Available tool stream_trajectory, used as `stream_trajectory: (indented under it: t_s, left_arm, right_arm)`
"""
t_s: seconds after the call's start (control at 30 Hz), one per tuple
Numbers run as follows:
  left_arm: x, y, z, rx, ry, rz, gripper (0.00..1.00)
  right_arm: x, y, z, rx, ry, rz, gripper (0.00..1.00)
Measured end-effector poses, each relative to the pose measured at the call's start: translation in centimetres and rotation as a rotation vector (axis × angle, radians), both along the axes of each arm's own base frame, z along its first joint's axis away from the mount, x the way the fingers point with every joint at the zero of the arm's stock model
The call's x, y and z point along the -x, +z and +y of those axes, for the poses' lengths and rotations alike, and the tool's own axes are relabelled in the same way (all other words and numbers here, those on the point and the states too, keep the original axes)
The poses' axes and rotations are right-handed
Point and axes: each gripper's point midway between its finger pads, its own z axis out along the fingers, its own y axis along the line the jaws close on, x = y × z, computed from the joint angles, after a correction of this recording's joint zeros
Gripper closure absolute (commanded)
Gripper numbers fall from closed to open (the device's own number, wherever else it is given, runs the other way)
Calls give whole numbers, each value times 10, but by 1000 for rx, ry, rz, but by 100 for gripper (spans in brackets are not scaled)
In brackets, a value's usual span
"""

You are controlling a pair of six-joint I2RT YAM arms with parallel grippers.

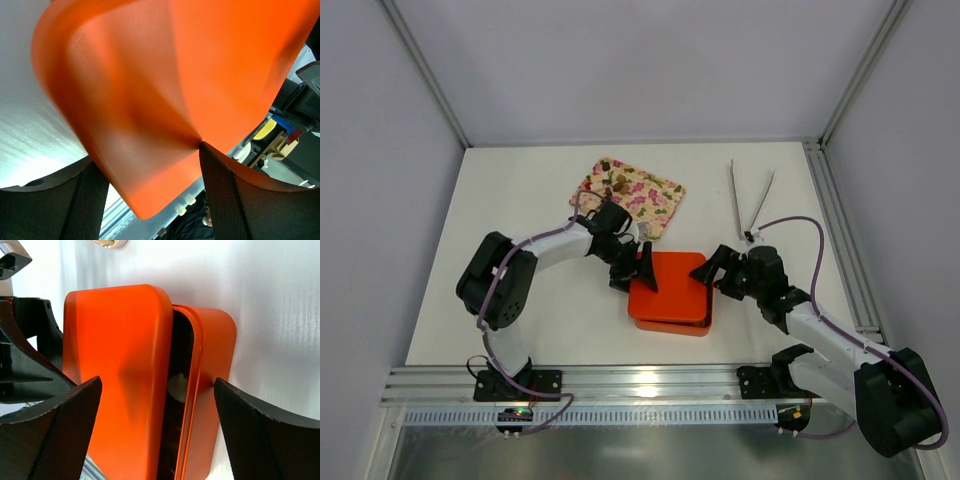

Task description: Pack the chocolate

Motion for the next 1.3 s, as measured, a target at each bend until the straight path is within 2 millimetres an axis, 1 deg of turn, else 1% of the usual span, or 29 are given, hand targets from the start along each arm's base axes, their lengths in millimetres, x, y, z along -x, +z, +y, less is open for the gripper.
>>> stream_trajectory:
  t_s: [0.7, 1.17, 1.3]
  left_arm:
    - [10, 2, -6, -80, -54, -12, 32]
    - [21, 1, -11, -148, -26, 15, 26]
    - [21, 1, -11, -158, -16, 16, 25]
  right_arm:
    - [-3, 0, 2, 19, -8, 1, 8]
    - [-3, 0, 4, 26, -11, -3, 8]
    - [-3, 0, 4, 27, -13, -3, 8]
